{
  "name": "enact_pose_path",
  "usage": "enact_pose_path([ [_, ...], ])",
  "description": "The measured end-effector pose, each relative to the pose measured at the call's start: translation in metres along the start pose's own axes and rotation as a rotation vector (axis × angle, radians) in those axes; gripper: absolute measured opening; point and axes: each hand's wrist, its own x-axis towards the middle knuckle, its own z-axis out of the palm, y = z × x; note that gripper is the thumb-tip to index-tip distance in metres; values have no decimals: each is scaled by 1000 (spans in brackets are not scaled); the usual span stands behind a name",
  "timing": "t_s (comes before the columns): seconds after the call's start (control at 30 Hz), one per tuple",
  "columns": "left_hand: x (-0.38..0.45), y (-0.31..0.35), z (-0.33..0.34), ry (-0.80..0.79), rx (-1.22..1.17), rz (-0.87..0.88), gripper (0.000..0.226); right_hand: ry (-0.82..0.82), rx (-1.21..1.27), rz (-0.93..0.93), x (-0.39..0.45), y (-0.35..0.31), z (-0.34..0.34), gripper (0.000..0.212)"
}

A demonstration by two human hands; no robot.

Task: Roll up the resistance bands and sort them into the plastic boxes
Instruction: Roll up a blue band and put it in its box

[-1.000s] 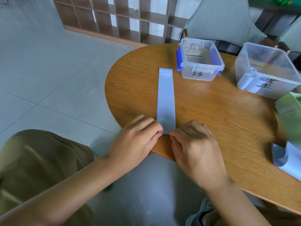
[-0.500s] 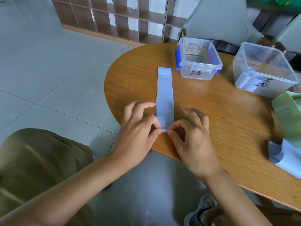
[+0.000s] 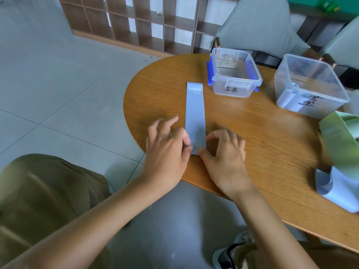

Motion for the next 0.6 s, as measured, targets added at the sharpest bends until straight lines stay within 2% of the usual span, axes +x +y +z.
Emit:
enact_pose_path([
  [0.33, 20, -5, 16, 97, 132, 38, 17, 79, -168, -2, 20, -5, 26, 33],
  [0.6, 60, -8, 27, 62, 260, -4, 25, 103, -218, 32, 53, -10, 35, 43],
])
